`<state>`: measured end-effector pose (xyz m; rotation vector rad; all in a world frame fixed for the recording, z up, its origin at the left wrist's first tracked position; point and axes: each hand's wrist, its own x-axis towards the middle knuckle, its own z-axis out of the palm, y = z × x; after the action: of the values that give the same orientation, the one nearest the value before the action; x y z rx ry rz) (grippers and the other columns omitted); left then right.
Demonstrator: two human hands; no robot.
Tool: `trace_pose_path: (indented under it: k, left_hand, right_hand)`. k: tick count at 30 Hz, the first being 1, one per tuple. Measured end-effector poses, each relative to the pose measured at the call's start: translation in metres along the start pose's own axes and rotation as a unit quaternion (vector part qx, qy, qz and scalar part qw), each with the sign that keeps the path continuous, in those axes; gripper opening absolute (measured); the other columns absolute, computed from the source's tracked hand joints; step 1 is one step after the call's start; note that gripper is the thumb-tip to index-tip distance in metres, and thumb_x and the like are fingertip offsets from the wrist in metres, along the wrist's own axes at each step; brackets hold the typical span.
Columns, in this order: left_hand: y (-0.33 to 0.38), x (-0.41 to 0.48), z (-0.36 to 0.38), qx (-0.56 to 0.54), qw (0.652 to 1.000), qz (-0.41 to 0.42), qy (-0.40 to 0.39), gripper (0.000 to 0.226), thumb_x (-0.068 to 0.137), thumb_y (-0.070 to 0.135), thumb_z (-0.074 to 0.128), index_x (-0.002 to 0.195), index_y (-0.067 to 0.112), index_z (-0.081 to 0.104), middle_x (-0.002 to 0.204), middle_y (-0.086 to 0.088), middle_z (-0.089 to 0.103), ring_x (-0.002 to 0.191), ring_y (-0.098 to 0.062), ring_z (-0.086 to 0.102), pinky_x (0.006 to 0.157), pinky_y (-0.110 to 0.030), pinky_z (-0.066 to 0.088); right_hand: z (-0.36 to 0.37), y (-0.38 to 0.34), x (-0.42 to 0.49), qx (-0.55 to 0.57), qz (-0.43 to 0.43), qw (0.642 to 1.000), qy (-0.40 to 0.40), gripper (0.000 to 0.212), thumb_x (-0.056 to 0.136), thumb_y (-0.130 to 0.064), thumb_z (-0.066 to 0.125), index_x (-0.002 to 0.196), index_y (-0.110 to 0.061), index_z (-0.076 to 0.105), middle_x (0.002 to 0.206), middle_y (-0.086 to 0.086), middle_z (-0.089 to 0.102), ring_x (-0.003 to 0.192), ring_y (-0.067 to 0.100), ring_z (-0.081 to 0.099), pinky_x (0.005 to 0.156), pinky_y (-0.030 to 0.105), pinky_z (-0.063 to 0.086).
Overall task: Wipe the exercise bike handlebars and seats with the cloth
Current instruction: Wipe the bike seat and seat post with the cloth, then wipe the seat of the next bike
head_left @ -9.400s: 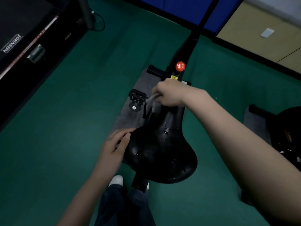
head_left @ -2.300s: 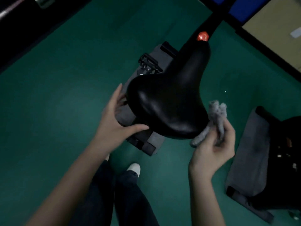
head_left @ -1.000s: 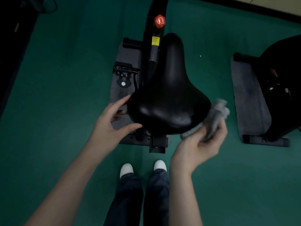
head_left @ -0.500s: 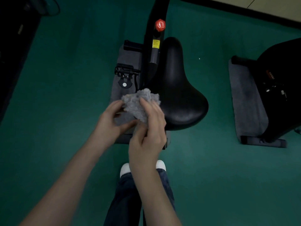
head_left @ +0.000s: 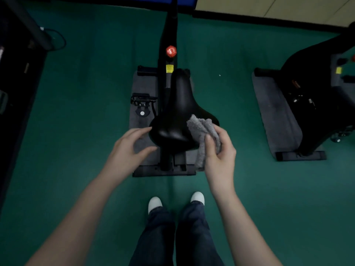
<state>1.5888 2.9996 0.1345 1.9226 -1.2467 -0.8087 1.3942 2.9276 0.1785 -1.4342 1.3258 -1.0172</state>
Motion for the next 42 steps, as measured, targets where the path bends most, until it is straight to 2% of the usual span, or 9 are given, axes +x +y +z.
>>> trace_pose_path:
  k: [4,10,13,16,22,28,33,37,42]
  left_hand:
    - [0.025,0.001,-0.005,0.041,0.999,0.019,-0.024,0.052,0.079,0.025,0.074,0.128,0.02,0.058,0.116,0.01,0.056,0.103,-0.003,0.053,0.088,-0.007,0.033]
    - [0.066,0.011,0.009,0.104,0.992,0.047,-0.06,0.052,0.081,0.026,0.072,0.13,0.02,0.056,0.121,0.008,0.055,0.106,-0.008,0.053,0.094,-0.019,0.036]
    - [0.093,0.018,0.03,0.153,0.981,0.081,-0.089,0.051,0.084,0.03,0.07,0.131,0.018,0.056,0.124,0.003,0.056,0.112,-0.016,0.053,0.101,-0.033,0.041]
    - [0.12,0.022,0.056,0.23,0.957,0.128,-0.123,0.053,0.088,0.038,0.063,0.136,0.018,0.051,0.129,0.001,0.054,0.117,-0.02,0.051,0.101,-0.042,0.04]
    - [0.181,0.024,0.132,0.326,0.909,0.19,-0.179,0.06,0.092,0.052,0.046,0.144,0.024,0.036,0.142,0.007,0.042,0.128,-0.016,0.039,0.103,-0.034,0.03]
    - [0.256,0.028,0.225,0.363,0.876,0.234,-0.215,0.067,0.093,0.058,0.038,0.15,0.026,0.021,0.153,0.007,0.027,0.139,-0.016,0.027,0.112,-0.036,0.024]
    - [0.316,0.026,0.302,0.365,0.857,0.281,-0.23,0.068,0.093,0.061,0.034,0.15,0.026,0.021,0.155,0.007,0.025,0.14,-0.013,0.023,0.113,-0.035,0.018]
    - [0.357,0.027,0.356,0.37,0.834,0.328,-0.244,0.069,0.092,0.062,0.032,0.149,0.025,0.023,0.153,0.007,0.029,0.14,-0.014,0.023,0.113,-0.035,0.017]
    - [0.399,0.034,0.411,0.366,0.81,0.376,-0.263,0.067,0.093,0.06,0.033,0.148,0.023,0.027,0.151,0.006,0.034,0.141,-0.015,0.024,0.113,-0.034,0.014]
  right_hand:
    - [-0.037,-0.004,-0.005,-0.018,0.022,1.0,0.005,0.02,0.095,-0.004,0.051,0.11,-0.009,0.063,0.102,-0.007,0.067,0.096,0.001,0.061,0.086,0.016,0.046]
    - [-0.092,0.002,-0.005,-0.036,0.034,0.997,0.052,0.013,0.095,-0.008,0.053,0.102,-0.012,0.063,0.09,-0.011,0.066,0.083,-0.002,0.06,0.078,0.014,0.045]
    - [-0.126,0.008,-0.001,-0.04,0.041,0.996,0.071,0.012,0.095,-0.01,0.053,0.099,-0.014,0.064,0.088,-0.01,0.066,0.082,0.001,0.06,0.077,0.015,0.045]
    - [-0.162,0.014,0.003,-0.044,0.04,0.994,0.091,0.013,0.095,-0.01,0.053,0.097,-0.017,0.064,0.085,-0.012,0.066,0.08,0.0,0.059,0.075,0.014,0.045]
    - [-0.253,0.032,0.006,-0.049,0.063,0.985,0.154,0.018,0.095,-0.012,0.054,0.092,-0.027,0.064,0.082,-0.017,0.067,0.077,-0.006,0.06,0.07,0.008,0.044]
    - [-0.381,0.056,-0.001,-0.043,0.1,0.957,0.27,0.011,0.095,-0.015,0.054,0.097,-0.018,0.065,0.086,-0.008,0.067,0.079,0.004,0.06,0.074,0.024,0.046]
    - [-0.473,0.067,-0.011,-0.046,0.108,0.927,0.356,0.011,0.095,-0.016,0.054,0.096,-0.018,0.065,0.084,-0.012,0.065,0.074,-0.004,0.057,0.071,0.021,0.044]
    - [-0.519,0.077,-0.025,-0.038,0.122,0.907,0.4,0.012,0.095,-0.015,0.053,0.095,-0.015,0.065,0.085,-0.004,0.065,0.077,0.008,0.057,0.074,0.029,0.046]
    - [-0.553,0.09,-0.026,-0.036,0.143,0.89,0.431,0.012,0.095,-0.012,0.054,0.094,-0.012,0.066,0.082,-0.007,0.064,0.075,0.005,0.056,0.07,0.022,0.044]
